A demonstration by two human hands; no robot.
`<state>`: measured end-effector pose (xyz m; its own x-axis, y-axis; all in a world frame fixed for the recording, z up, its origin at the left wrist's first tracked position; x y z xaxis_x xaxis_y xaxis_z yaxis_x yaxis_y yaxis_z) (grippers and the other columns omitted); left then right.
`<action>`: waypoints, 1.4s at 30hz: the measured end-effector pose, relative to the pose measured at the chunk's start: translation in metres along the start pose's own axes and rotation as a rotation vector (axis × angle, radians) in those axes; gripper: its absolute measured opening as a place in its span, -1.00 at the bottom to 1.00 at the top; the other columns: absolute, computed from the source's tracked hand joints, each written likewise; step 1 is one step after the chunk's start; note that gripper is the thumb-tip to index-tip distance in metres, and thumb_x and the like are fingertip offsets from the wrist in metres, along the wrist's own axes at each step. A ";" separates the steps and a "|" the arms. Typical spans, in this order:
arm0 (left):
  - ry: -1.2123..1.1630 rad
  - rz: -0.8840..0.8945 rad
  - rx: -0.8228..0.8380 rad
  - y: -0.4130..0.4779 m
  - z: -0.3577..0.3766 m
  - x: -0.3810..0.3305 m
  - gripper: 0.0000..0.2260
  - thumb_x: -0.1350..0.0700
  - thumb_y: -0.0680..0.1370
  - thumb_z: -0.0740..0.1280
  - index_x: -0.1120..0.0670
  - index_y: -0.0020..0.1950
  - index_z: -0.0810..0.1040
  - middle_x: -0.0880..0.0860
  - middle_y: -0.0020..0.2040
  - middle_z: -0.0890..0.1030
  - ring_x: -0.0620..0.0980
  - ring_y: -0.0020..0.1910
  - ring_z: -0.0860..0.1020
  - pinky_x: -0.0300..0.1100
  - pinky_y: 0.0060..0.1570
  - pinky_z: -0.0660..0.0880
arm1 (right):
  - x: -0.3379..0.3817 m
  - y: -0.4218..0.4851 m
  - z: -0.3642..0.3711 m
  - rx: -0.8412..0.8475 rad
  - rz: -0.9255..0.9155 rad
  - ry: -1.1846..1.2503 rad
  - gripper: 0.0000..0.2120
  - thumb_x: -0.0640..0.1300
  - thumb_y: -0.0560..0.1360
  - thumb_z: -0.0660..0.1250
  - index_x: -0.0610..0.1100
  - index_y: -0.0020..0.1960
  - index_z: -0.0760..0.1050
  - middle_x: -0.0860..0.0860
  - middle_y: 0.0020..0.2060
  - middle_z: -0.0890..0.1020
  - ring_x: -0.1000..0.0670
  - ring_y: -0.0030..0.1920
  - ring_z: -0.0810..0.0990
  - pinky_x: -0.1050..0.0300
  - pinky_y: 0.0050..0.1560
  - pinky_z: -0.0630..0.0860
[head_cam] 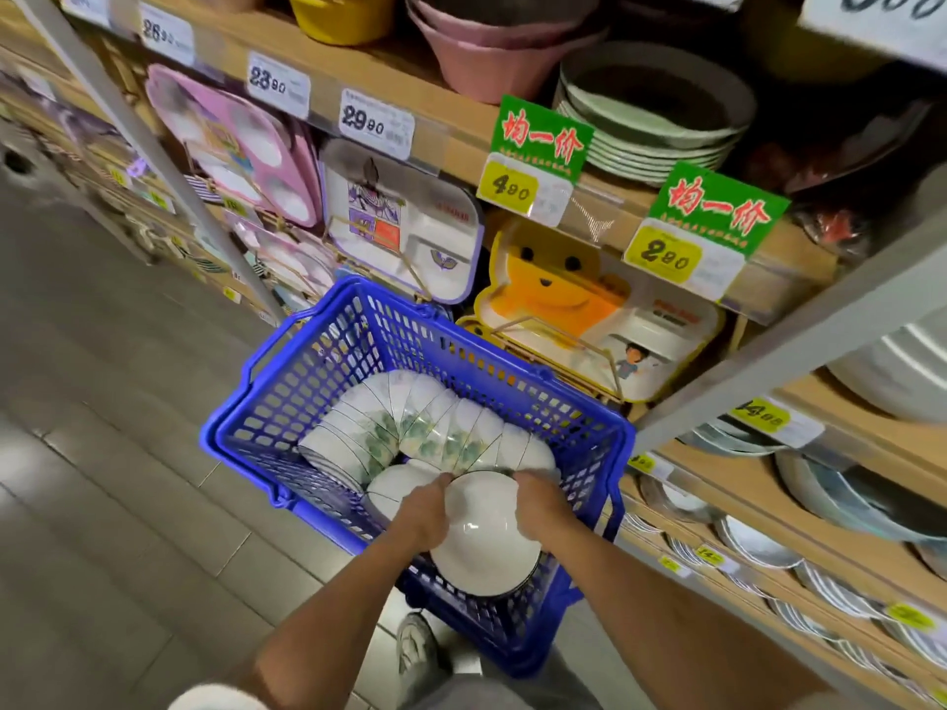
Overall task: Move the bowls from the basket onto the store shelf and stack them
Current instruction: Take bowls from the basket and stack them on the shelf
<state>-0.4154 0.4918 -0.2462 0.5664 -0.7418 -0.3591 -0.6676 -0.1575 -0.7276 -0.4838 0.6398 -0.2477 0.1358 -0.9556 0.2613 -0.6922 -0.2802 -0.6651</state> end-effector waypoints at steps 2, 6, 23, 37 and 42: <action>-0.005 0.010 -0.015 -0.003 -0.008 -0.005 -0.46 0.33 0.53 0.15 0.07 0.51 0.25 0.18 0.26 0.55 0.18 0.25 0.51 -0.07 0.21 0.41 | 0.001 -0.001 -0.006 0.006 0.027 -0.092 -0.64 -0.27 0.57 0.18 -0.21 0.36 0.37 -0.21 0.28 0.48 -0.19 0.29 0.46 0.02 0.26 0.43; -0.047 0.034 -0.053 -0.016 -0.030 -0.018 -0.51 0.32 0.50 0.15 0.09 0.44 0.38 0.17 0.24 0.57 0.17 0.23 0.53 -0.08 0.20 0.47 | 0.005 -0.002 -0.031 0.032 -0.015 -0.174 -0.65 -0.21 0.58 0.20 -0.21 0.36 0.36 -0.18 0.32 0.46 -0.19 0.32 0.44 0.01 0.26 0.44; -0.528 0.325 -0.124 -0.173 -0.211 -0.135 -0.71 0.45 0.46 0.09 0.28 0.08 0.50 0.27 -0.12 0.56 0.32 -0.26 0.65 0.08 -0.33 0.65 | 0.032 -0.173 -0.216 -0.292 -0.402 1.534 -0.55 -0.26 0.50 0.14 0.10 0.28 0.52 -0.07 0.20 0.60 -0.21 0.20 0.55 -0.21 0.18 0.51; -0.578 0.924 -0.312 -0.315 -0.224 -0.231 -0.81 0.17 0.57 0.24 0.02 -0.04 0.64 -0.13 -0.27 0.65 -0.15 -0.34 0.59 -0.01 -0.24 0.60 | -0.020 -0.356 -0.286 -0.700 -0.349 1.743 -0.54 -0.35 0.34 0.17 -0.10 0.13 0.63 -0.21 0.13 0.63 -0.33 0.16 0.54 -0.24 0.13 0.52; -0.680 1.038 -0.113 -0.351 -0.183 -0.287 -0.72 0.07 0.62 0.17 -0.26 0.01 0.61 -0.24 0.04 0.64 -0.30 0.00 0.58 -0.16 -0.01 0.53 | -0.064 -0.406 -0.295 -0.710 -0.341 1.754 -0.58 -0.35 0.38 0.17 -0.12 0.12 0.64 -0.24 0.07 0.65 -0.34 0.07 0.57 -0.06 -0.14 0.59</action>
<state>-0.4323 0.6401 0.2190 -0.1408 -0.0668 -0.9878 -0.9676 0.2206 0.1230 -0.4212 0.8416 0.2119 -0.1376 0.3973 0.9073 -0.9747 0.1084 -0.1953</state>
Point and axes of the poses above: each hand's wrist, its own y-axis towards the middle knuckle, its own z-axis out of the palm, x = y × z, the point moved 6 cm from there along y, towards the middle knuckle
